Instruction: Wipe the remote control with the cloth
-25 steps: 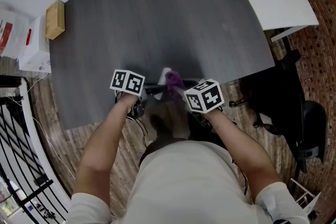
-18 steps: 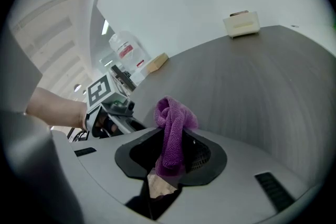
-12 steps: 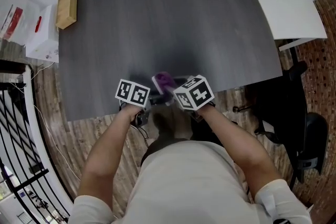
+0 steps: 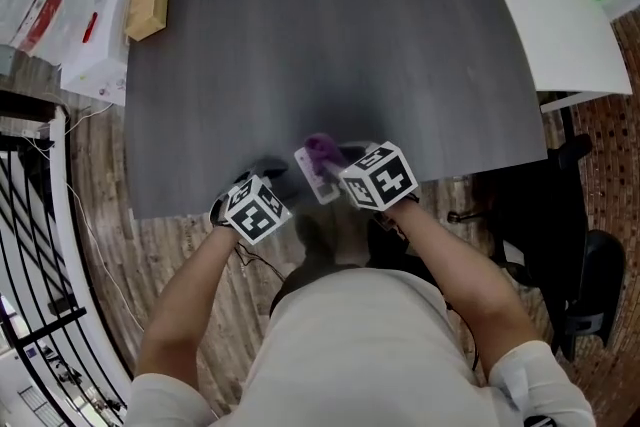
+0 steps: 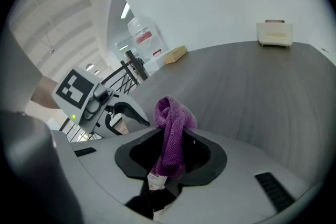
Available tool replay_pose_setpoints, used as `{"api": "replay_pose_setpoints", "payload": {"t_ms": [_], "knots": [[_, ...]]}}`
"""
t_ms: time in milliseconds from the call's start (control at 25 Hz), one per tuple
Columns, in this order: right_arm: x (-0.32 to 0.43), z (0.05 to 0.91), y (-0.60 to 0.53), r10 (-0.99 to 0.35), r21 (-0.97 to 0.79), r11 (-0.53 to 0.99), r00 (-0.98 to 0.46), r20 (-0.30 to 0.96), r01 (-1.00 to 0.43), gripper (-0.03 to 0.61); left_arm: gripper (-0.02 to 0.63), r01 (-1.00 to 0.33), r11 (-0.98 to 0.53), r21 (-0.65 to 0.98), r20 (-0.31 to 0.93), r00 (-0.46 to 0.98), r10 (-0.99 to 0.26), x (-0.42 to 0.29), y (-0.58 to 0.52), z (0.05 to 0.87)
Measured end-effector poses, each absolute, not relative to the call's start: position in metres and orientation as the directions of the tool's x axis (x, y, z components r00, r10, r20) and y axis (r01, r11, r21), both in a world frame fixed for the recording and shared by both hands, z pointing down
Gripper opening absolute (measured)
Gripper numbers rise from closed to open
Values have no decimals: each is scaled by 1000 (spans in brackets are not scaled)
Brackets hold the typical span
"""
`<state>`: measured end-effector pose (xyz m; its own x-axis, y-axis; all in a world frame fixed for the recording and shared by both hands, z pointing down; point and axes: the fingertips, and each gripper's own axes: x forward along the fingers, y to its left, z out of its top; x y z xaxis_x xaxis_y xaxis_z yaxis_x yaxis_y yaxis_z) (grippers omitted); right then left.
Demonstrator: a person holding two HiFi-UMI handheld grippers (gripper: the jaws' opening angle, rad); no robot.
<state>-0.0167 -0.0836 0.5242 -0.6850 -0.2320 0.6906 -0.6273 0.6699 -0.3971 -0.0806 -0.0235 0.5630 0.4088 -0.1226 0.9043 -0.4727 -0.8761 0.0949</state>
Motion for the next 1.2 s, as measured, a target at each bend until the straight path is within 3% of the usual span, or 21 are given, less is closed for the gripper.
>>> {"api": "replay_pose_setpoints", "payload": {"t_ms": [120, 280, 480, 640, 760, 920, 1080, 1200], "knots": [[2, 513, -89, -281, -406, 634, -685, 672, -658, 107, 216, -226, -969, -103, 918, 354, -180, -78, -37, 554], [31, 508, -88, -332, -416, 575, -666, 668, -704, 107, 219, 133, -962, -238, 939, 286, -193, -61, -49, 556], [59, 511, -74, -362, -431, 514, -643, 675, -742, 107, 279, 501, -837, -219, 972, 188, -142, -49, -46, 575], [77, 518, -63, -370, -434, 484, -627, 686, -760, 107, 313, 618, -764, -184, 983, 135, -128, -41, -46, 588], [81, 519, -58, -371, -440, 475, -627, 685, -762, 107, 314, 554, -822, -131, 991, 90, -97, -40, -50, 593], [79, 520, -53, -362, -447, 479, -634, 684, -756, 107, 311, 300, -948, -103, 992, 95, -77, -47, -58, 592], [61, 517, -36, -319, -460, 519, -662, 678, -721, 107, 310, -132, -989, -67, 991, 106, -81, -58, -69, 593], [38, 527, -17, -247, -460, 573, -678, 693, -679, 107, 304, -448, -894, 2, 988, 141, -68, -63, -67, 591]]}}
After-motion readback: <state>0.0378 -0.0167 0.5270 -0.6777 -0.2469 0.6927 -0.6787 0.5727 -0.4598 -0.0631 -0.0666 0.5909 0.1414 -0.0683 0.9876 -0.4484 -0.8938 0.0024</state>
